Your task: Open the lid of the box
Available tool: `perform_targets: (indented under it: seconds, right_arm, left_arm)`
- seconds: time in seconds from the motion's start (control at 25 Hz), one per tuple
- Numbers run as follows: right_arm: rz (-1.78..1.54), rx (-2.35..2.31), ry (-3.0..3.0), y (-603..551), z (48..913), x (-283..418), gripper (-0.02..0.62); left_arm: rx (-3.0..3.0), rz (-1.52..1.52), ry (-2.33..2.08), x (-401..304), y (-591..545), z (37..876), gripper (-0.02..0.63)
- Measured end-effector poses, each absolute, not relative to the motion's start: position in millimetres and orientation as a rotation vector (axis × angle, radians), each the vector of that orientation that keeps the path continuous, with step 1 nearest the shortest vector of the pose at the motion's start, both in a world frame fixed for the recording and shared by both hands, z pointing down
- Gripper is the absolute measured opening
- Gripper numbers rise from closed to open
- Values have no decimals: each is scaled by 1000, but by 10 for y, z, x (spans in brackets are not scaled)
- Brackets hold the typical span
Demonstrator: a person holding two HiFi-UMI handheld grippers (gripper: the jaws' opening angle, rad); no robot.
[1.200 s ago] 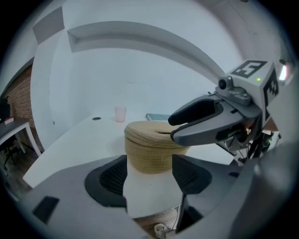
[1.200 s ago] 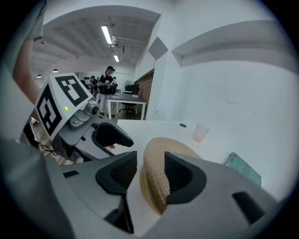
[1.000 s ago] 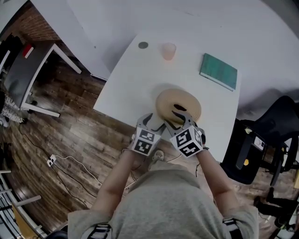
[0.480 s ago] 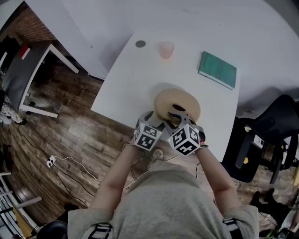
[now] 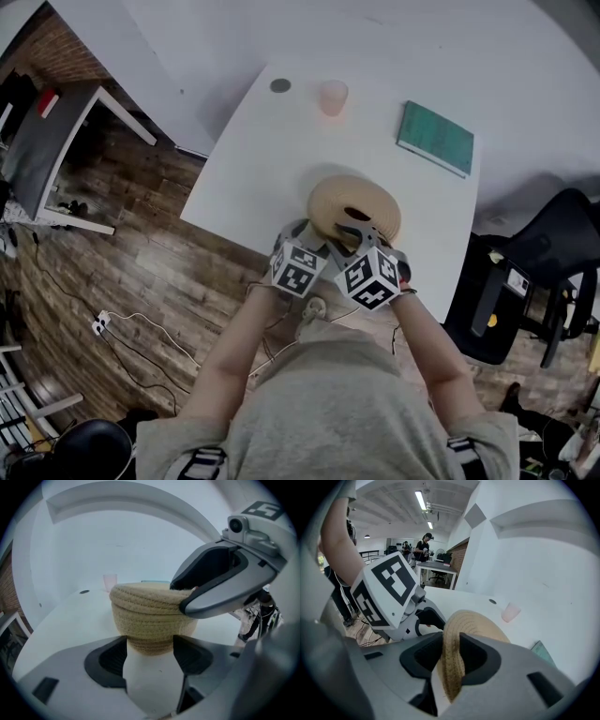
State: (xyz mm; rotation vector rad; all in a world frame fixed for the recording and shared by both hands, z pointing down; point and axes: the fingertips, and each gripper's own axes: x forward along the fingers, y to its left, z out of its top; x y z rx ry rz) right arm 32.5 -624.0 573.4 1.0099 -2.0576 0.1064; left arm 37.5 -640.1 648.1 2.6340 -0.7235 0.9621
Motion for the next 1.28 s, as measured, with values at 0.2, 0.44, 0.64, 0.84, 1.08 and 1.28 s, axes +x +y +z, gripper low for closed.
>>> perform_targets:
  seconds: [0.2,0.44,0.64,0.84,1.08,1.28]
  right_arm:
    - [109,1006,-2064,-6240,5740,316,114]
    - [104,1006,-2067,-6235,5728,329,104]
    - [100,1011,-2073,-6223,5691,333,94]
    - [82,1033,-2085,-6219,5580,364,85]
    - [62,1097,-2110,-6216,5400,440,80]
    - [72,1164,-2136,-6234,5263,515,77]
  left_arm:
    - [2631,966,-728,369,-6399,6502,282]
    - [2632,974,-734,377,-6400,6493,282]
    - [2634,978,-741,376,-6392,6497,282]
    - [2630,988,-751,374,-6390,6493,281]
    - [2626,999,-775,369,-6380,6482,281]
    - [2624,997,-799,364,-6381,6473,281]
